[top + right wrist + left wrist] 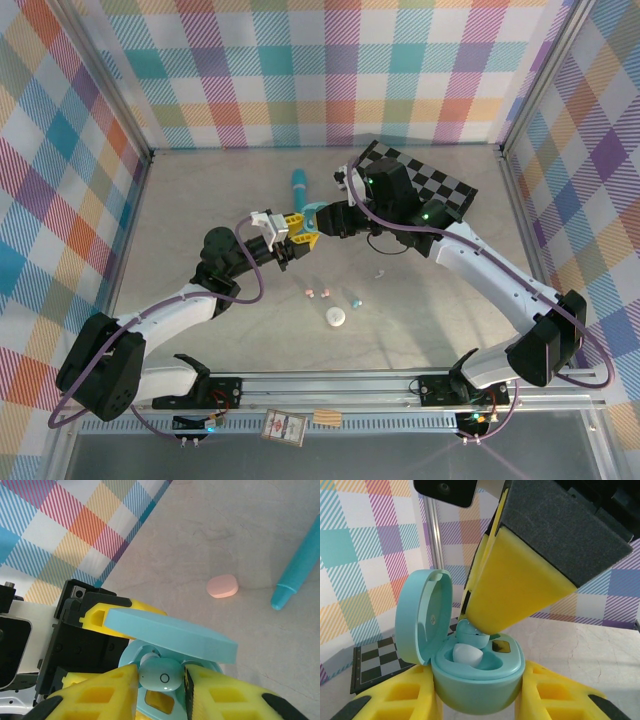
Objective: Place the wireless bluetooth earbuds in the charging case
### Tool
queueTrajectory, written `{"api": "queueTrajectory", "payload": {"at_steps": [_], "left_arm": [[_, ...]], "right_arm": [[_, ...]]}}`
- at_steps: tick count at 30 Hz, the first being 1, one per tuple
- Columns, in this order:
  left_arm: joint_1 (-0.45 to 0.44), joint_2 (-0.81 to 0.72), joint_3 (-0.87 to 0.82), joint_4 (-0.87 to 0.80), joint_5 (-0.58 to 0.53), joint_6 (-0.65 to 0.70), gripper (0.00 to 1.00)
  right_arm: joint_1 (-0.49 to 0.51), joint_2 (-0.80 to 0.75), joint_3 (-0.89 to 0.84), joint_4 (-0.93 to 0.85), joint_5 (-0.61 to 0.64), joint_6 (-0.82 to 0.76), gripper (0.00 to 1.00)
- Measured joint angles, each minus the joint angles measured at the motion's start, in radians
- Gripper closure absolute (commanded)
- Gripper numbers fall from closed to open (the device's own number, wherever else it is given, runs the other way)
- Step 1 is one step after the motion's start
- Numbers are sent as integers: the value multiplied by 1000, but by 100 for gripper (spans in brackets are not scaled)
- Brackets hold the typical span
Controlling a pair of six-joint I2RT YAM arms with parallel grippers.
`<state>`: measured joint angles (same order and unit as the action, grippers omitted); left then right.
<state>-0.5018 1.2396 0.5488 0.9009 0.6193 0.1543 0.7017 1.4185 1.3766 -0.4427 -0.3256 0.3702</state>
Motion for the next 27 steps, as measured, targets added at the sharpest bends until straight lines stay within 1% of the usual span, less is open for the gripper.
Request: {"api": "queueTrajectory", "payload": {"at_steps": [6,10,27], "left_arm": [[0,0,6,-10,0,0,72],[0,0,6,-11,8,0,72],[0,-1,21,-12,25,0,72]], "right_arm": [[0,0,0,0,-5,-89,69],[0,0,0,0,-16,-142,71],[0,-23,5,-16,-23,-281,71]]}}
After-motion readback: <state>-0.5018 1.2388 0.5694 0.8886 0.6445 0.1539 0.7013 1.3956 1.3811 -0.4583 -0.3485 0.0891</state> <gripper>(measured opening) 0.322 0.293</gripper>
